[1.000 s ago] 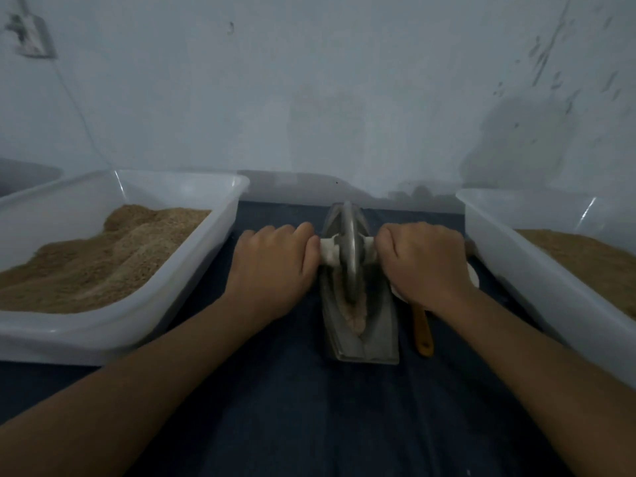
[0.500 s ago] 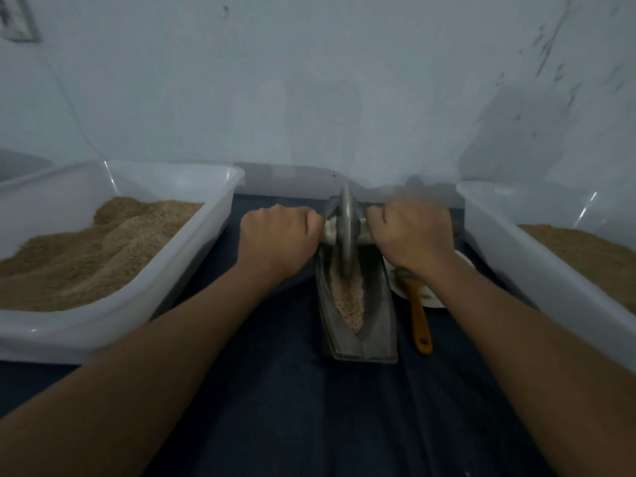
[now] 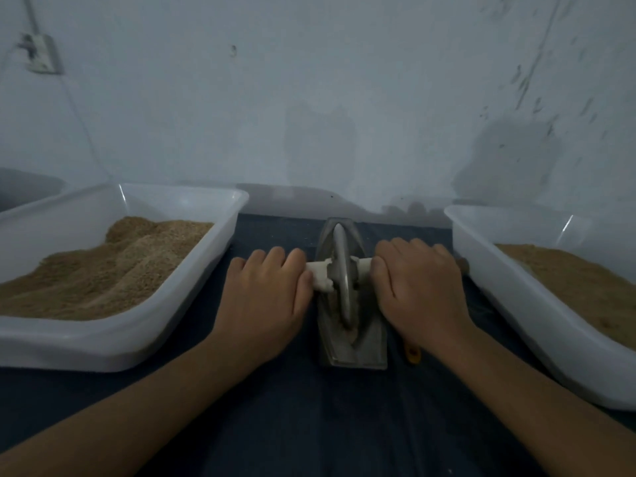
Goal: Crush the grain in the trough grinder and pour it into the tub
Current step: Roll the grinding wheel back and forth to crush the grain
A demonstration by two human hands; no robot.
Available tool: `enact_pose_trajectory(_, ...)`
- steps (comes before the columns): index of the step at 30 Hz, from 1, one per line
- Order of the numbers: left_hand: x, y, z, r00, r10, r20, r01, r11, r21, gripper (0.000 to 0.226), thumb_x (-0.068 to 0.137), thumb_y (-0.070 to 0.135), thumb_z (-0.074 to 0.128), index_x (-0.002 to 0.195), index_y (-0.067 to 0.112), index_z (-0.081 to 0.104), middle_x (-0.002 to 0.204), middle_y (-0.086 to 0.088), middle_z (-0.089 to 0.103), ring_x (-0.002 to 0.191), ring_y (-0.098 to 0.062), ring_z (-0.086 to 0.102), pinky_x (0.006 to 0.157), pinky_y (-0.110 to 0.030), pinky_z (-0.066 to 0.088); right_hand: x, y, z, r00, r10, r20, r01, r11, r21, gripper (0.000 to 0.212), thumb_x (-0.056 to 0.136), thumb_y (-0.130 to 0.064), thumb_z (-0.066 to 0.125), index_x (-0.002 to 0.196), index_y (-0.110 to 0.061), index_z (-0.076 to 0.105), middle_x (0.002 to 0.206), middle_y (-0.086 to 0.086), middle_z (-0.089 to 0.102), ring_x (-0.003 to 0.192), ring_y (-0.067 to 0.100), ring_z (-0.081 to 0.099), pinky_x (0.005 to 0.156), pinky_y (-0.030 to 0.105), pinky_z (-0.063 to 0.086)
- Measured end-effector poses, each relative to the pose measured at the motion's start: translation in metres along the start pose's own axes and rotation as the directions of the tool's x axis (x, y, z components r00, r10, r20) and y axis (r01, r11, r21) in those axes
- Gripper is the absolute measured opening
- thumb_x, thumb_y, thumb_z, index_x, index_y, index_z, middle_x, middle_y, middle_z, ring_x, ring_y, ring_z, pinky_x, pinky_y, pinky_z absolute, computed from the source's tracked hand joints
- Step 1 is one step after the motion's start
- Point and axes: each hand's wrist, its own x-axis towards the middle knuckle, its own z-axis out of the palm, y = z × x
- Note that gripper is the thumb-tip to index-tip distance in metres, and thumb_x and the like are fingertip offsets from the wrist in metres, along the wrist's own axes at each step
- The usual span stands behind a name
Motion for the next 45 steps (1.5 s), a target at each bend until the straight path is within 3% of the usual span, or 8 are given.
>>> enact_pose_trajectory(8,0.051,-0.006,0.035,0.995,-0.020,0.095,0.010,0.995,0.103,0.037,0.096,0.037,0.016,0.075,0.024,0.043,0.064,0.003,0.050,0.054,-0.023,0.043,0.053,-0.033,0.023,0.039,0.016,0.039,0.967,0.057,0.247,-0.020,0.988,-0.150,0.050,0.085,-0.039,-0.004,0.065,-0.019,0.038,0.061,-0.006,0.035,0.056,0.019,0.035,0.053,0.031,0.021)
enact_pose_trajectory(11,0.069,-0.012,0.048,0.984,0.041,0.175,-0.073,0.982,0.177,0.037,0.088,0.030,0.007,0.077,0.021,0.040,0.069,0.002,0.041,0.061,-0.024,0.041,0.051,-0.031,0.020,0.060,0.028,0.051,0.939,0.060,0.337,-0.027,0.994,-0.102,0.048,0.093,-0.040,0.007,0.070,-0.017,0.043,0.064,-0.002,0.042,0.057,0.017,0.037,0.053,0.032,0.024)
enact_pose_trajectory(15,0.077,-0.015,0.054,0.967,0.138,0.214,-0.180,0.964,0.195,0.021,0.095,0.017,0.029,0.075,0.017,0.035,0.067,0.001,0.038,0.057,-0.019,0.038,0.051,-0.027,0.020,0.065,0.033,0.056,0.915,0.094,0.391,-0.071,0.995,-0.074,0.043,0.101,-0.037,0.021,0.078,-0.015,0.050,0.069,0.000,0.045,0.060,0.018,0.039,0.055,0.033,0.027)
enact_pose_trajectory(20,0.070,-0.006,0.044,0.981,-0.014,0.194,-0.008,0.994,0.108,0.050,0.082,0.036,-0.002,0.070,0.022,0.045,0.061,0.007,0.038,0.051,-0.015,0.029,0.051,-0.029,0.016,0.052,0.022,0.046,0.931,0.153,0.331,-0.146,0.988,-0.045,0.058,0.093,-0.047,0.005,0.072,-0.017,0.050,0.066,-0.003,0.044,0.062,0.020,0.041,0.056,0.031,0.021)
enact_pose_trajectory(22,0.059,-0.006,0.038,0.986,-0.029,0.162,0.018,0.997,0.070,0.046,0.087,0.038,0.004,0.072,0.023,0.045,0.059,0.007,0.041,0.049,-0.017,0.034,0.051,-0.031,0.018,0.043,0.017,0.038,0.947,0.115,0.299,-0.096,0.992,-0.076,0.063,0.081,-0.048,-0.007,0.072,-0.019,0.049,0.065,-0.006,0.041,0.059,0.015,0.034,0.054,0.032,0.016)
enact_pose_trajectory(27,0.030,-0.002,0.017,0.997,-0.034,0.067,0.034,0.999,0.005,0.031,0.101,0.037,0.022,0.078,0.026,0.039,0.067,0.007,0.044,0.058,-0.021,0.041,0.060,-0.037,0.034,0.018,0.003,0.016,0.985,0.086,0.146,-0.087,0.996,-0.002,0.043,0.094,-0.033,0.014,0.063,-0.020,0.040,0.057,-0.006,0.039,0.051,0.020,0.039,0.055,0.033,0.024)
enact_pose_trajectory(37,0.001,-0.003,0.002,1.000,0.018,0.001,-0.018,0.999,-0.029,0.020,0.107,0.036,0.030,0.087,0.033,0.034,0.080,0.011,0.039,0.069,-0.016,0.035,0.066,-0.038,0.027,-0.003,-0.005,-0.006,0.998,0.032,0.047,-0.031,0.999,-0.021,0.033,0.104,-0.034,0.026,0.075,-0.025,0.040,0.069,-0.009,0.033,0.062,0.017,0.033,0.064,0.037,0.026)
enact_pose_trajectory(45,0.037,-0.007,0.028,0.999,0.000,0.040,0.000,1.000,0.013,0.032,0.102,0.037,0.023,0.078,0.025,0.040,0.066,0.006,0.047,0.056,-0.021,0.041,0.058,-0.035,0.026,0.027,0.008,0.025,0.981,0.081,0.175,-0.077,0.997,-0.030,0.046,0.092,-0.040,0.008,0.061,-0.023,0.038,0.055,-0.009,0.034,0.048,0.012,0.031,0.051,0.032,0.021)
